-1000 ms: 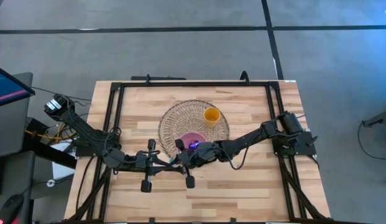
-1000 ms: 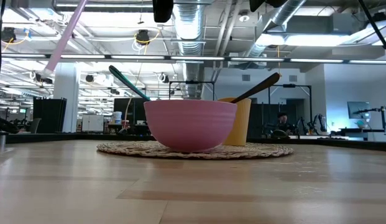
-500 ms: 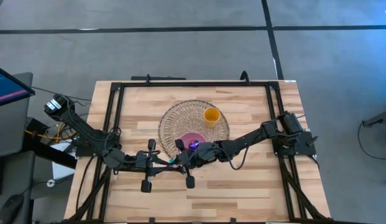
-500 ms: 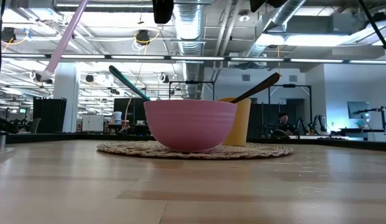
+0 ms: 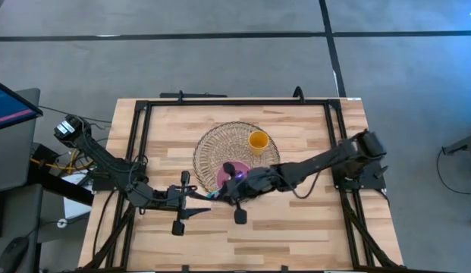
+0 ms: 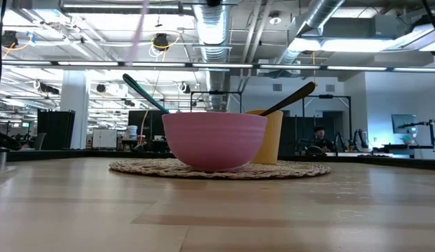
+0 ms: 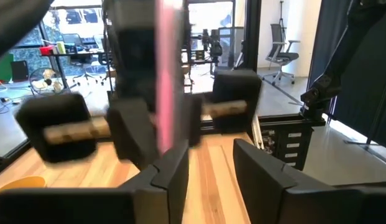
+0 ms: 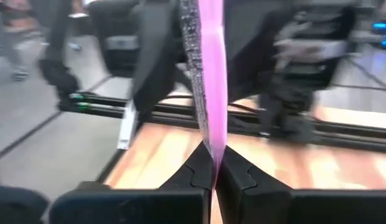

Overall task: Pick & Place Utensil
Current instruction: Put the pink straw in the yellow cup

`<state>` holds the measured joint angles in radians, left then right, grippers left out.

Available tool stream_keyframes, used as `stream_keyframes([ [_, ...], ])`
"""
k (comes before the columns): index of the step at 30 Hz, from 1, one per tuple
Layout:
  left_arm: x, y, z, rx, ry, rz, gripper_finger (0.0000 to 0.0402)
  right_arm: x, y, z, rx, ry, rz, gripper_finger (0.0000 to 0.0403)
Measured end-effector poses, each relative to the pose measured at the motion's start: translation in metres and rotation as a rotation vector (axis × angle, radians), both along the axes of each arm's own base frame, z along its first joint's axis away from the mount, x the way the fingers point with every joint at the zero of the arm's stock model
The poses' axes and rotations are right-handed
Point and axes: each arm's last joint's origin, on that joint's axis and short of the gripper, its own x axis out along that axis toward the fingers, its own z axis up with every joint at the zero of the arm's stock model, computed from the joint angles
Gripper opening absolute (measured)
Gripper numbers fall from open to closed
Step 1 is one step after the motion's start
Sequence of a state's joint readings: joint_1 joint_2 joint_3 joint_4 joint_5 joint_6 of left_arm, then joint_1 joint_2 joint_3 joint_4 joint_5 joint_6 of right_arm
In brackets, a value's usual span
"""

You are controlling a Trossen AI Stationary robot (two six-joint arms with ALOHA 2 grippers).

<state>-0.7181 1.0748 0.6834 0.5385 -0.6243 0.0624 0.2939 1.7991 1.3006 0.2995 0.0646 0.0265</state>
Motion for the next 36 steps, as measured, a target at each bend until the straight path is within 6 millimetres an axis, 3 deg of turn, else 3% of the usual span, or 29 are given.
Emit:
stream_keyframes([
  [8,0.0,0.0,0.0,0.002,0.003,0.002,0.0129,-0.04,-0.026,0.048,-0.075,0.056,-0.209,0.0001],
  [14,0.0,0.0,-0.002,0.014,0.017,0.003,0.0124,-0.064,-0.056,0.069,-0.141,0.105,-0.415,0.0001],
  [23,0.0,0.0,-0.004,0.027,0.032,0.003,0.012,-0.069,-0.111,0.066,-0.212,0.218,-0.576,0.0],
  [28,0.0,0.0,-0.004,0.027,0.032,0.003,0.012,-0.075,-0.142,0.056,-0.141,0.322,-0.701,0.0],
  [36,0.0,0.0,-0.004,0.028,0.032,0.003,0.0118,-0.082,-0.163,0.035,-0.094,0.425,-0.792,0.0],
])
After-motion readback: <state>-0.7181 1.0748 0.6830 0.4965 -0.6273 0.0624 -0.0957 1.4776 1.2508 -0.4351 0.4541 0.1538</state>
